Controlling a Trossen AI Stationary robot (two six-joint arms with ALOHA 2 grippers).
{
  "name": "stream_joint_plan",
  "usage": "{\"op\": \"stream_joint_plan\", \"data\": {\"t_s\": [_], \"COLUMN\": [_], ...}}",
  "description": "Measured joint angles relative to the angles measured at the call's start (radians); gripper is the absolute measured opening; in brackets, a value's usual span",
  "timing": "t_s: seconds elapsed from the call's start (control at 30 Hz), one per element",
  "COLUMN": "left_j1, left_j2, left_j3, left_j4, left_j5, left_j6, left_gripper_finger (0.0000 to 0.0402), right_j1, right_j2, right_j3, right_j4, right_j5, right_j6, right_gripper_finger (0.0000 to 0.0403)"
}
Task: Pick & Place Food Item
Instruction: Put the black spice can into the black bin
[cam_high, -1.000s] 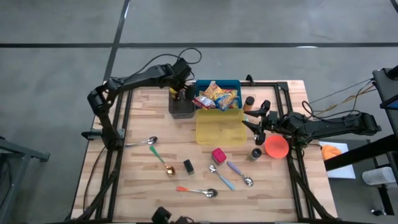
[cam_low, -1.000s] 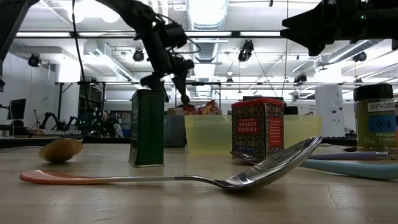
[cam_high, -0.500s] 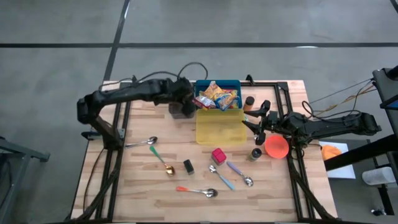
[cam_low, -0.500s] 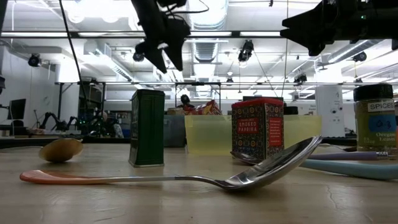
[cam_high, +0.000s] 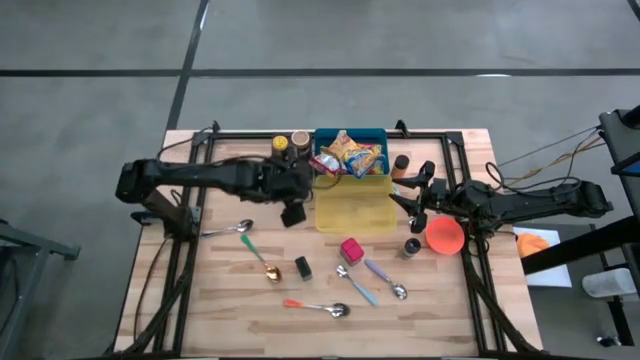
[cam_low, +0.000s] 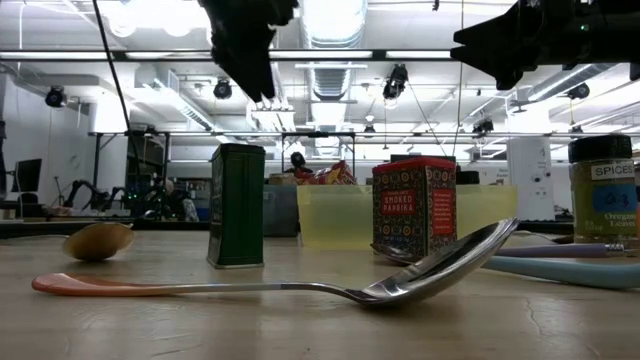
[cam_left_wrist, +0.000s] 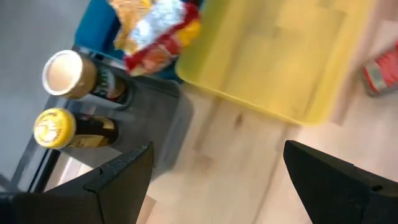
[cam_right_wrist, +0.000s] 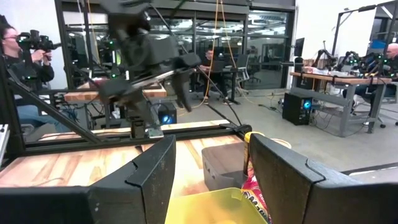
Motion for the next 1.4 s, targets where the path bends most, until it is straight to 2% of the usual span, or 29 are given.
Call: {"op": "stream_joint_plan", "data": {"t_s": [0.17,0.27,0.33,0.43,0.6,0.9,1.2,1.4], "left_j1": [-0.082,-0.124,-0.148,-0.177,-0.218,-0.24,-0.267,-0.279], "left_j2": [-0.065,-0.115,-0.153,-0.204,-0.262,-0.258,-0.258,-0.257], "left_j3": [-0.117,-0.185,-0.218,-0.254,-0.319,-0.448,-0.481,-0.481], "left_j4": [0.098,0.206,0.273,0.334,0.384,0.512,0.571,0.582], "left_j5": [-0.004,0.0,0.045,0.167,0.227,0.242,0.461,0.478], "left_j6": [0.001,0.067,0.159,0.265,0.277,0.279,0.392,0.489], "left_gripper_finger": [0.0359,0.0359,0.0359,0.0359,0.0359,0.0359,0.0358,0.0358], "right_j1": [0.0,0.0,0.0,0.0,0.0,0.0,0.0,0.0], "right_j2": [0.0,0.0,0.0,0.0,0.0,0.0,0.0,0.0], "right_j3": [0.0,0.0,0.0,0.0,0.0,0.0,0.0,0.0], "right_j4": [0.0,0.0,0.0,0.0,0.0,0.0,0.0,0.0], "right_j5": [0.0,0.0,0.0,0.0,0.0,0.0,0.0,0.0], "right_j6": [0.0,0.0,0.0,0.0,0.0,0.0,0.0,0.0], "right_gripper_finger": [0.0203,0.0203,0.0203,0.0203,0.0203,0.0203,0.0203,0.0203]}}
